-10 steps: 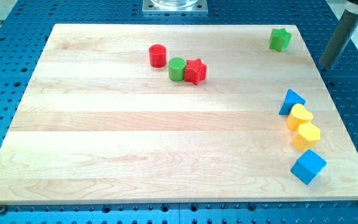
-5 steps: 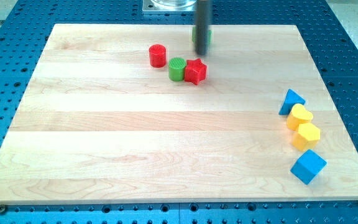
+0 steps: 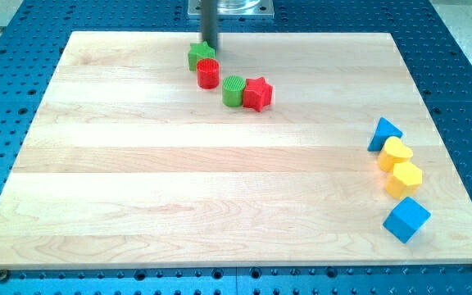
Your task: Push the green star above to the green circle
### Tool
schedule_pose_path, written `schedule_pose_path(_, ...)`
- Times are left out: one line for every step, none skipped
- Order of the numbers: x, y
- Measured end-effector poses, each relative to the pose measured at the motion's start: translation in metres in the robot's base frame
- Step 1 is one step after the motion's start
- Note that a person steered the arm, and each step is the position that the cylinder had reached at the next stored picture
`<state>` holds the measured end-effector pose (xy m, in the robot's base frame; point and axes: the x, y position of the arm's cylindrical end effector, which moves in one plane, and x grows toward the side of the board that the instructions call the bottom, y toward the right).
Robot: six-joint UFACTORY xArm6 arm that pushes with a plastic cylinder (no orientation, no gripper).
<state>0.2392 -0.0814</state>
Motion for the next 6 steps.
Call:
schedule_pose_path(0.039, 0.024)
schedule_pose_path(0.044, 0.057)
schedule_pose_path(0.058, 0.104)
schedule_pose_path(0.048, 0.175)
schedule_pose_path(0.069, 0.321)
schedule_pose_path(0.135, 0.352)
